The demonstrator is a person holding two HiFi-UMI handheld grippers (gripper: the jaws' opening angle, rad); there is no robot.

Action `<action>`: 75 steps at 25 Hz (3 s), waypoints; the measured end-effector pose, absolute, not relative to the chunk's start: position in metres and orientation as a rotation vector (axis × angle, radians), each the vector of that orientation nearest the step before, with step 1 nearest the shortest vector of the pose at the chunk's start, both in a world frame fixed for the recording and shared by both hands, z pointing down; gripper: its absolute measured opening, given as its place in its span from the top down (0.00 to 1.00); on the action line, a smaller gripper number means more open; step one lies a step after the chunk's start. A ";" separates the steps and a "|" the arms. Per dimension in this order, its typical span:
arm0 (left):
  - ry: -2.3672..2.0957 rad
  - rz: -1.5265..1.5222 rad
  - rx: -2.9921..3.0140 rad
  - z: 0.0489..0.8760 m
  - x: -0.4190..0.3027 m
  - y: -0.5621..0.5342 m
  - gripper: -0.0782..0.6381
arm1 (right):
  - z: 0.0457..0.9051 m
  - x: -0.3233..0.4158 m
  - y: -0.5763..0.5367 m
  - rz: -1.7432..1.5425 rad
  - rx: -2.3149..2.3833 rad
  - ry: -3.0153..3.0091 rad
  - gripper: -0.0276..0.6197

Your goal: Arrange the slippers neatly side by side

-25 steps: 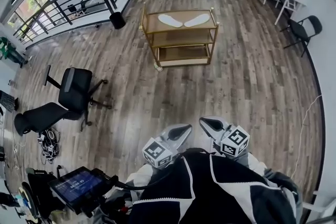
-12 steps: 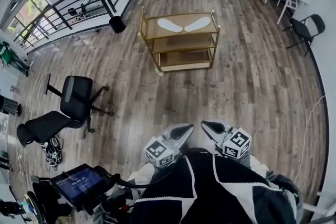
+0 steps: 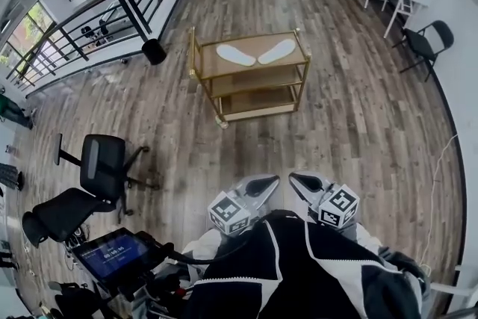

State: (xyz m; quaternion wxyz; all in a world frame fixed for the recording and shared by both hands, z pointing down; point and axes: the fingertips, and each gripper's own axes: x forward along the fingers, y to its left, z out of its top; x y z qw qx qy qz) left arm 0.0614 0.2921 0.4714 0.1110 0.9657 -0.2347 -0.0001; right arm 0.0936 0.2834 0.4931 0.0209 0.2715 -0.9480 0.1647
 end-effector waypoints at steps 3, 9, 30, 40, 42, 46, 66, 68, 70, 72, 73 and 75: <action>-0.671 0.000 2.844 0.471 0.044 0.269 0.88 | 0.492 0.074 0.260 0.501 0.856 -2.940 0.95; -0.655 -0.008 2.856 0.473 0.024 0.238 0.88 | 0.489 0.050 0.229 0.468 0.861 -2.940 0.95; -0.695 -0.067 2.724 0.508 -0.030 0.122 0.88 | 0.513 -0.009 0.112 0.529 0.749 -2.888 0.95; -0.779 -0.017 2.726 0.503 0.009 0.004 0.88 | 0.500 0.025 -0.008 0.491 0.646 -2.955 0.95; -0.762 -0.012 2.744 0.497 0.028 -0.022 0.88 | 0.497 0.042 -0.034 0.489 0.663 -2.956 0.95; -0.750 0.004 2.754 0.493 0.058 -0.072 0.88 | 0.495 0.073 -0.085 0.490 0.684 -2.964 0.95; -0.912 0.021 2.662 0.504 0.053 -0.177 0.88 | 0.510 0.073 -0.190 0.549 0.504 -2.971 0.95; -0.917 0.016 2.660 0.505 0.041 -0.189 0.88 | 0.512 0.063 -0.204 0.545 0.505 -2.971 0.95; -0.918 0.018 2.667 0.504 0.028 -0.204 0.88 | 0.511 0.050 -0.219 0.539 0.510 -2.977 0.95; -0.909 0.022 2.680 0.499 0.013 -0.220 0.88 | 0.504 0.034 -0.232 0.530 0.520 -2.983 0.95; -0.899 0.025 2.688 0.496 0.005 -0.228 0.88 | 0.501 0.026 -0.239 0.520 0.529 -2.985 0.95; -0.876 0.030 2.706 0.492 -0.009 -0.243 0.88 | 0.496 0.011 -0.254 0.499 0.556 -2.988 0.95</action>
